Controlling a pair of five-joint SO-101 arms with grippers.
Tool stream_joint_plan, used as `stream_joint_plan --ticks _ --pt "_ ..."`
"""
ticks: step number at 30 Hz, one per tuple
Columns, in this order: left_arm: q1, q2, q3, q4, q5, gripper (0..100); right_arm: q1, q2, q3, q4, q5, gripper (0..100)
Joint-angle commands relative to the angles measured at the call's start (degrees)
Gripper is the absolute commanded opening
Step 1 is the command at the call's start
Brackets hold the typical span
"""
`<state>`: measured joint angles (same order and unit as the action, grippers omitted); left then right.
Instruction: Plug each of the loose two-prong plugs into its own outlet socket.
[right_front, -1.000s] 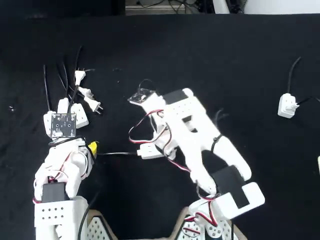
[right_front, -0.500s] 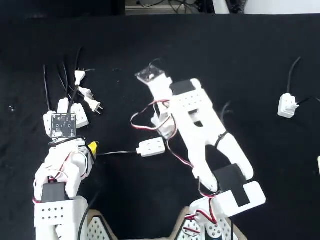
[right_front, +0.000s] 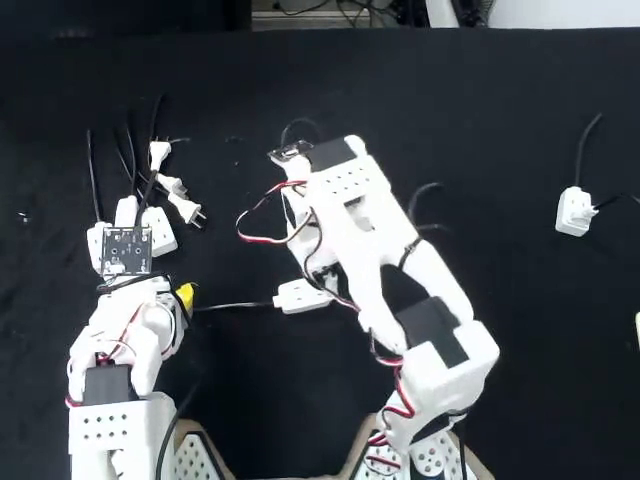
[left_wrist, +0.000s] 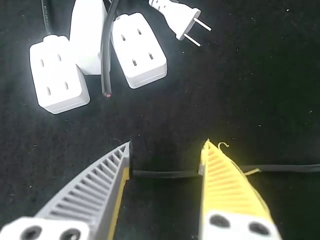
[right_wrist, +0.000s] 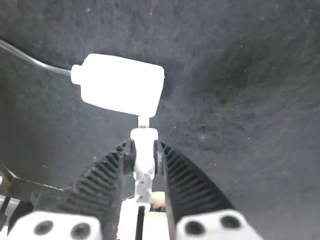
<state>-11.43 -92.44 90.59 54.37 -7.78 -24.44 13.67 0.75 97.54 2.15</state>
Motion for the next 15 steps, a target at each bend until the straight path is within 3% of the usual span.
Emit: stream_joint_plan --ticks 1,15 --pt "-0.92 -0.44 -0.48 0.0 -0.35 23 -1.14 -0.57 -3.03 -0.79 -2.64 1.0" --pt "-0.92 -0.44 -0.48 -0.09 -0.35 23 -0.97 -0.31 0.66 -5.71 -5.98 1.0"
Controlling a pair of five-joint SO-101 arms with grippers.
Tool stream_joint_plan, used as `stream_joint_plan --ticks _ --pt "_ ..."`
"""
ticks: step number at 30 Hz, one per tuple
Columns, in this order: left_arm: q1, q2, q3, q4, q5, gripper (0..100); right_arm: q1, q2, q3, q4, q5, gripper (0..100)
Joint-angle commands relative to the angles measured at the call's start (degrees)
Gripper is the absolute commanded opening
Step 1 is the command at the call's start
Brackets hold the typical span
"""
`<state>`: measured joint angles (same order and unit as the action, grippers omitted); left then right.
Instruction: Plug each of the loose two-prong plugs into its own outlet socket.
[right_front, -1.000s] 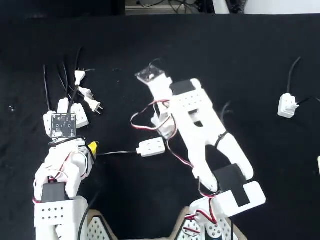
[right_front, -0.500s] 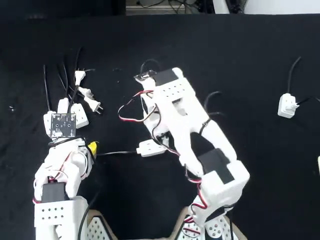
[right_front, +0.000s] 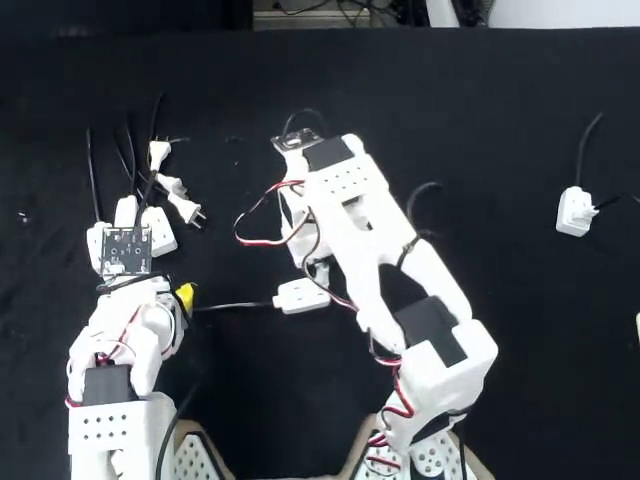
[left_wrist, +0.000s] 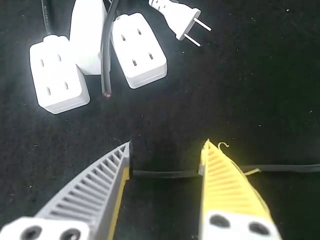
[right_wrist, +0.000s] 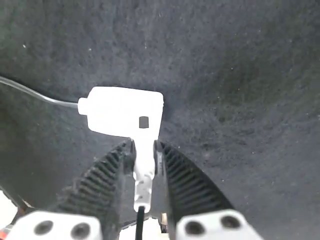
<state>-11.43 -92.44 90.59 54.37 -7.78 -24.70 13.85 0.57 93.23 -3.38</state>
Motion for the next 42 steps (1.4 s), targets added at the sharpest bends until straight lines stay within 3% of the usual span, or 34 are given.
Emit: stream_joint_plan --ticks 1,20,27,29,31,35,42 --pt "-0.92 -0.44 -0.48 -0.09 -0.35 23 -0.62 -0.66 2.07 -2.02 -0.44 1.0" --pt "-0.92 -0.44 -0.48 -0.09 -0.35 23 -0.79 4.09 8.13 -14.42 -0.53 1.1" --pt "-0.92 -0.44 -0.48 -0.09 -0.35 23 -3.69 -1.63 11.65 -18.73 5.8 1.4" --pt "-0.92 -0.44 -0.48 -0.09 -0.35 23 -6.15 -6.9 13.05 -18.02 8.35 6.0" --pt "-0.92 -0.44 -0.48 -0.09 -0.35 23 -8.0 -11.12 14.73 -17.67 10.73 18.1" --pt "-0.92 -0.44 -0.48 -0.09 -0.35 23 -9.32 -16.66 16.75 -18.02 19.96 39.7" --pt "-1.1 -0.44 -0.84 -0.09 -0.35 23 -10.02 -17.8 18.15 -15.91 53.27 40.9"
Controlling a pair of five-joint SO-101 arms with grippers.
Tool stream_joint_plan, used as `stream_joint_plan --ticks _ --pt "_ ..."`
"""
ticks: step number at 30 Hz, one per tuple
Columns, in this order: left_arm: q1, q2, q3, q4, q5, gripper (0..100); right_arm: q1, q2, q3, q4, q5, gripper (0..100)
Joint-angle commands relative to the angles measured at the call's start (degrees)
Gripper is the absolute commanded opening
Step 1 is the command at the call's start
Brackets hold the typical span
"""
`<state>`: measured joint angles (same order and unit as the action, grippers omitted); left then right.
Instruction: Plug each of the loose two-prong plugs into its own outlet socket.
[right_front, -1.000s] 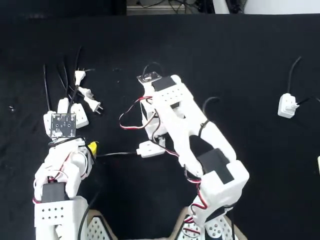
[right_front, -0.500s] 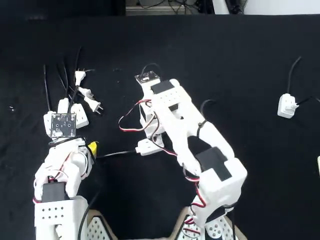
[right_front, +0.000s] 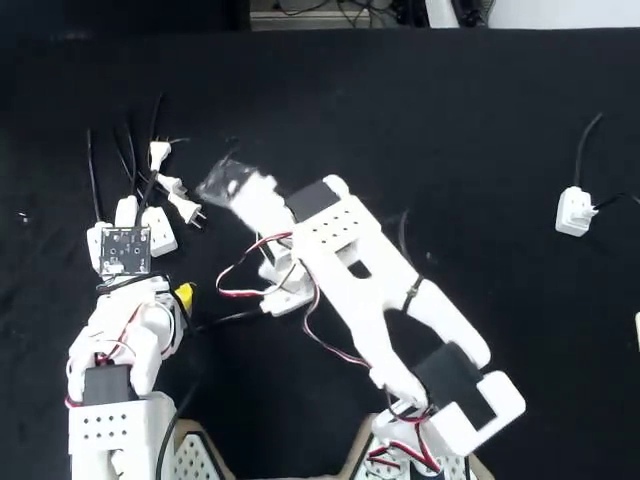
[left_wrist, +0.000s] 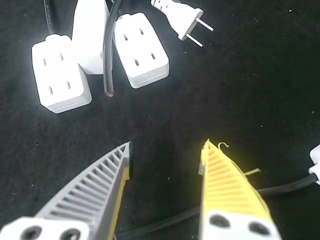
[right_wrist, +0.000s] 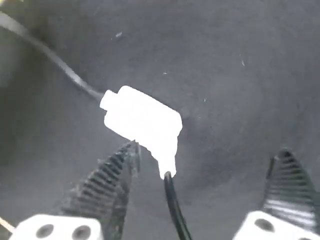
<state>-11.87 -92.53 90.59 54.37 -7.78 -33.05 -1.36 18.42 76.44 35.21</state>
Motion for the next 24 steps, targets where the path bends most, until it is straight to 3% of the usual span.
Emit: stream_joint_plan --ticks 1,10,16,18,21,23,24 --pt "-1.36 -0.35 -0.92 -0.09 -0.35 23 -2.29 -2.15 0.75 0.79 17.49 40.9" --pt "-11.65 -0.35 -3.3 -0.09 4.4 23 -4.48 6.99 1.63 -1.49 26.99 40.8" --pt "-12.62 -0.35 -3.91 -0.09 4.92 23 -4.22 13.93 0.48 -3.16 29.54 39.2" --pt "-12.62 -0.35 -3.91 -0.09 4.92 23 -2.81 15.08 -0.48 -5.1 26.37 28.1" --pt "-12.62 -0.35 -3.91 -0.09 4.84 23 0.7 15.34 -3.21 -8.0 19.16 0.0" --pt "-12.53 -0.35 -3.91 -0.09 4.84 23 5.19 14.29 -5.93 -7.03 14.07 5.4" --pt "-12.53 -0.35 -3.82 -0.09 4.84 23 7.74 13.05 -7.52 -5.89 12.13 2.7"
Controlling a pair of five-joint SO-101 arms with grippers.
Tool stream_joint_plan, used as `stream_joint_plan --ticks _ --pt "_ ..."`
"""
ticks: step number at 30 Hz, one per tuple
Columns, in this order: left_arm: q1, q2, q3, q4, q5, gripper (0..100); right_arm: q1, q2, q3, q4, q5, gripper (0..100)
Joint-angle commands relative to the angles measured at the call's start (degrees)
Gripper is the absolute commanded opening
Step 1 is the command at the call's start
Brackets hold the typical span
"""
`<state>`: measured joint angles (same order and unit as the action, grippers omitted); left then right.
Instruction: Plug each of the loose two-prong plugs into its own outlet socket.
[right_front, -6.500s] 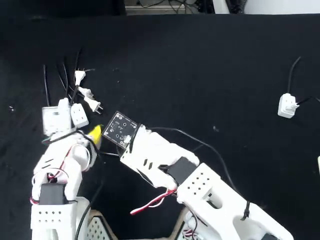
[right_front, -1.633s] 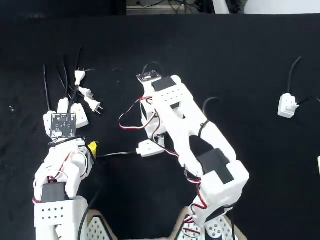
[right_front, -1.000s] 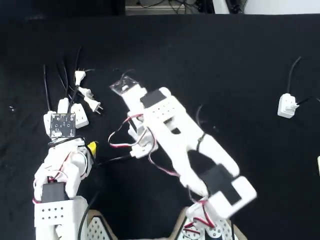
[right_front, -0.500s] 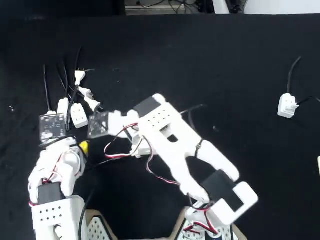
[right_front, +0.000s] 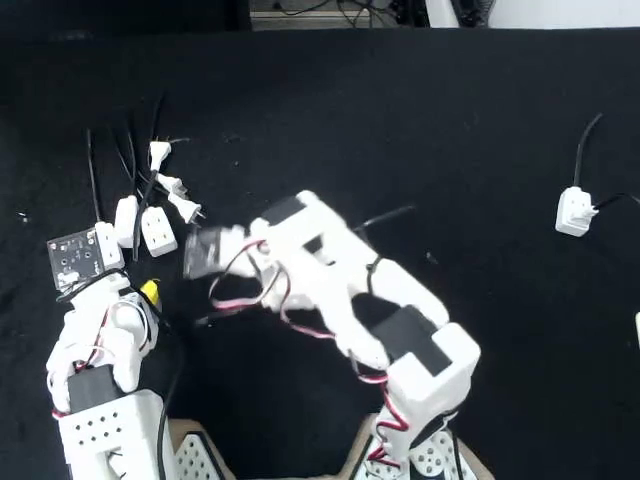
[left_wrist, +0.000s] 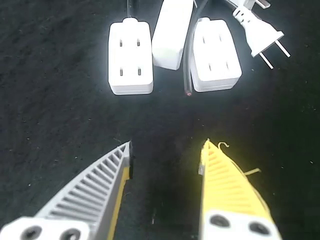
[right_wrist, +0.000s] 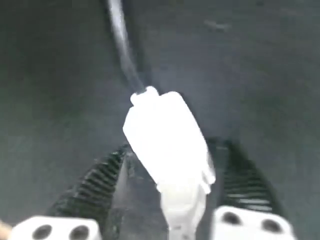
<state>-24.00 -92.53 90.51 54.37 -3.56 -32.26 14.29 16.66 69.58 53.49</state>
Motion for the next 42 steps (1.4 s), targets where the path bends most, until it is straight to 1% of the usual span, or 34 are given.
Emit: stream_joint_plan --ticks 1,2,5,7,9,11,14,19,22,24,28,31,36,38,42 --pt "-0.4 -0.35 -3.74 -0.09 0.62 23 9.76 -4.26 -7.43 2.11 -8.0 0.5" --pt "-0.4 -0.35 -3.74 -0.09 0.62 23 13.54 -6.11 -9.1 3.52 -9.93 1.9" --pt "-0.4 -0.35 -3.74 -0.09 0.62 23 26.64 -10.86 -13.93 5.27 -17.58 1.1" --pt "-0.31 -0.35 -3.74 -0.09 0.62 23 36.48 -11.65 -17.1 5.19 -22.68 1.1" --pt "-0.31 -0.35 -3.82 -0.09 0.7 23 44.66 -10.95 -19.47 5.01 -26.64 1.1" --pt "-0.31 -0.35 -3.82 -0.09 0.7 23 50.29 -8.57 -21.85 5.1 -28.04 1.1" --pt "-0.31 -0.35 -3.82 -0.09 0.7 23 55.3 -3.82 -26.42 5.19 -27.96 1.1" --pt "-0.31 -0.35 -3.65 -0.09 0.7 23 59.16 6.2 -37.14 5.19 -28.57 1.1" --pt "-0.31 -0.35 -3.65 -0.09 0.7 23 60.84 13.41 -45.32 5.19 -32.44 1.1" --pt "-0.31 -0.35 -3.65 -0.09 0.7 23 61.27 18.59 -50.86 5.45 -33.32 1.1" --pt "-0.31 -0.35 -3.65 -0.09 0.7 23 61.36 28.62 -62.73 9.32 -33.23 1.1" --pt "-0.4 -0.35 -3.56 -0.09 0.7 23 63.56 35.21 -72.4 12.04 -33.49 1.1" --pt "-0.31 -0.35 -3.56 -0.09 0.7 23 64.62 43.38 -88.4 20.84 -33.49 1.7" --pt "-0.31 -0.35 -3.56 -0.09 0.7 23 64.79 46.2 -94.02 23.65 -33.49 5.6" --pt "-0.31 -0.35 -3.56 -0.09 0.7 23 64.18 51.03 -103.87 28.13 -33.49 24.5"
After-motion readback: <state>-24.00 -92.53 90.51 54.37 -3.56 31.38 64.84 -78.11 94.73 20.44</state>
